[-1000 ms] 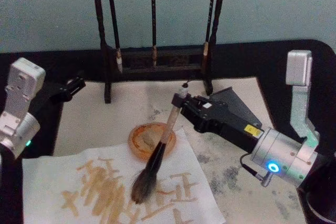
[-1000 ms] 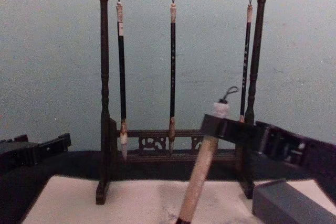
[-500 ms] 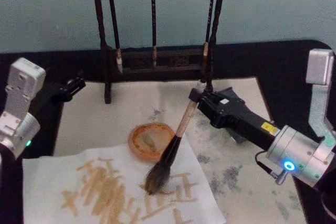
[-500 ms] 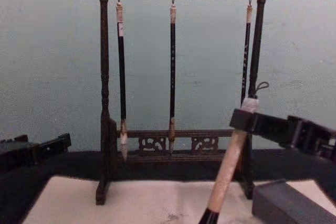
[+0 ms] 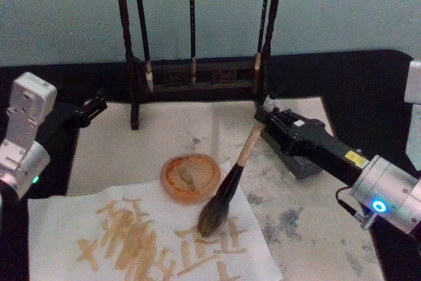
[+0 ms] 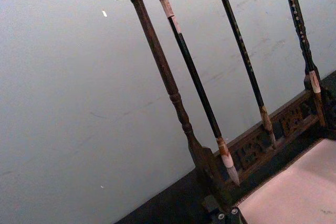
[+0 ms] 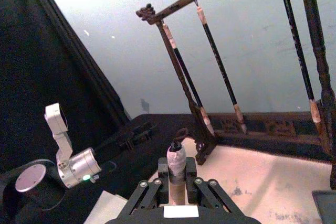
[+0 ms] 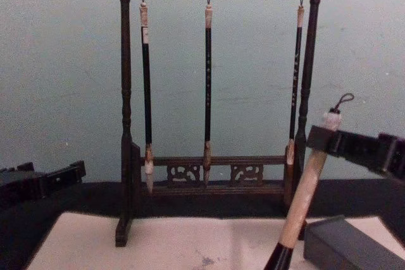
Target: Pick up the brush from the inkstone, write on the paper, then place the brush back to its original position.
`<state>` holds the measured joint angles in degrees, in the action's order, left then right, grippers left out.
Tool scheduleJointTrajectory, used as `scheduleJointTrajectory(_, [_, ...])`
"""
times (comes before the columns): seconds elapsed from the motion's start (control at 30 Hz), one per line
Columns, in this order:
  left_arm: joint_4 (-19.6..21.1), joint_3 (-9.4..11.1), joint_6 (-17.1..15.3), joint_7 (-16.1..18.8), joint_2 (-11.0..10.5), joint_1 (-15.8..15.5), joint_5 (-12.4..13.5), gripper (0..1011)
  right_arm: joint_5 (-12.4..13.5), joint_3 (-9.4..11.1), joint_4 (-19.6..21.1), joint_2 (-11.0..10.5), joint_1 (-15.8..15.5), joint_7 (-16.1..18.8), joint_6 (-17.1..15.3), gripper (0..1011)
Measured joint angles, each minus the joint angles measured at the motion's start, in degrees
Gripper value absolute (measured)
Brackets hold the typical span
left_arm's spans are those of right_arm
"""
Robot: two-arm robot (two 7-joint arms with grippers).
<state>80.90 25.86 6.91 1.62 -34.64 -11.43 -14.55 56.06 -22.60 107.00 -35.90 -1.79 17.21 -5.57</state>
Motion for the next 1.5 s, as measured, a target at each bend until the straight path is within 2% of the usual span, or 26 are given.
scheduleJointTrajectory(0.4, [0.0, 0.0, 0.0, 0.0, 0.0, 0.0, 0.0, 1002, 0.4, 0.4, 3.2, -0.1, 0.1, 0.8, 0.3, 192])
scheduleJointTrajectory(0.73, [0.0, 0.0, 0.0, 0.0, 0.0, 0.0, 0.0, 1002, -0.4, -2.1, 4.7, 1.0, 2.1, 1.2, -0.3, 192])
scheduleJointTrajectory(0.93, [0.0, 0.0, 0.0, 0.0, 0.0, 0.0, 0.0, 1002, -0.8, -4.8, 2.6, 2.2, 3.4, 2.0, -1.3, 192])
scheduleJointTrajectory(1.13, [0.0, 0.0, 0.0, 0.0, 0.0, 0.0, 0.0, 1002, -1.0, -6.3, -0.4, 3.2, 4.4, 2.7, -1.7, 192])
scheduleJointTrajectory(1.3, [0.0, 0.0, 0.0, 0.0, 0.0, 0.0, 0.0, 1002, -0.9, -6.5, -2.2, 3.3, 4.6, 2.6, -1.9, 192])
scheduleJointTrajectory(1.5, [0.0, 0.0, 0.0, 0.0, 0.0, 0.0, 0.0, 1002, -0.3, -5.0, -3.2, 2.6, 3.8, 2.1, -1.4, 192])
